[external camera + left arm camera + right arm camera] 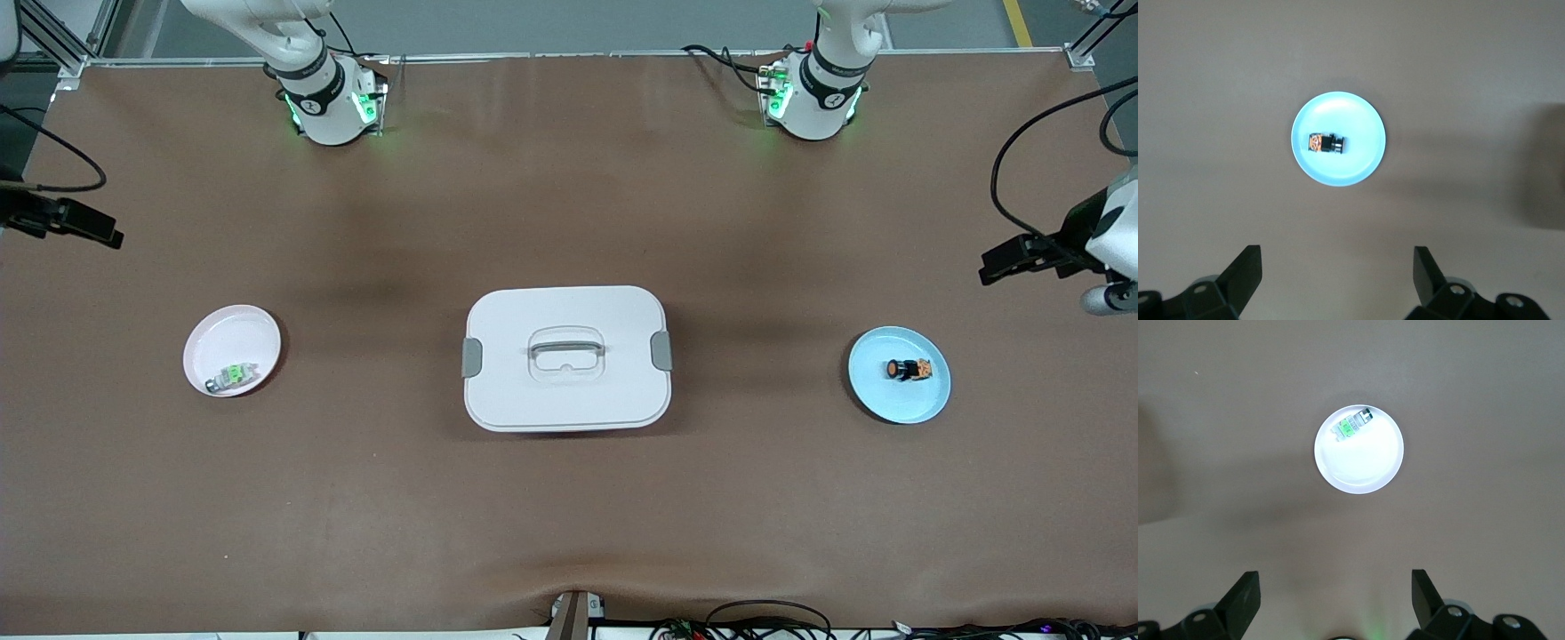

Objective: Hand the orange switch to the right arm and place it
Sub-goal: 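Move the left gripper over the orange switch on the blue plate, then lower the left gripper and grasp the orange switch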

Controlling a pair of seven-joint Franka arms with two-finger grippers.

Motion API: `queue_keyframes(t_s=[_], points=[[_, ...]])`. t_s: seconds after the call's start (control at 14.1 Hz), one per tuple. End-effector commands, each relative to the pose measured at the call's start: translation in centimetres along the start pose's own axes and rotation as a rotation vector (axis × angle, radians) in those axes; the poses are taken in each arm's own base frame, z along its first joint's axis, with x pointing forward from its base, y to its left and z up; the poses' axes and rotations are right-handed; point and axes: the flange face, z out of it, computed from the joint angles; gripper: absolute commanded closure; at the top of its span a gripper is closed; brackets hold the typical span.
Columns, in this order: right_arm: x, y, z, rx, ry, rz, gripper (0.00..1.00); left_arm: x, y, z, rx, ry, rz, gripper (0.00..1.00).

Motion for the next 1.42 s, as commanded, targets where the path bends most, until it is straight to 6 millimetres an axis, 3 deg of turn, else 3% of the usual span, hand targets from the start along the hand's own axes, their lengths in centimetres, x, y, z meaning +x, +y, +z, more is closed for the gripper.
queue_keyframes(t_s=[0.0, 0.42, 0.64, 1.13, 1.35], points=[[-0.2, 0.8, 1.0, -0.013, 0.000, -0.017, 0.00, -0.5, 0.0, 2.2, 0.013, 0.036, 0.004, 0.00], [-0.2, 0.7, 1.2, -0.013, -0.004, -0.019, 0.00, -0.3, 0.3, 7.7, 0.010, 0.061, 0.008, 0.00], [-0.2, 0.7, 1.2, -0.009, -0.004, -0.019, 0.00, 0.1, -0.6, 8.8, 0.011, 0.046, -0.008, 0.00], [-0.5, -0.3, 1.9, 0.004, -0.023, -0.031, 0.00, 2.1, -0.7, 13.9, 0.013, 0.032, -0.010, 0.00], [-0.5, -0.5, 1.9, 0.003, -0.026, -0.034, 0.00, 3.2, -1.6, 17.3, 0.013, 0.029, -0.023, 0.00]])
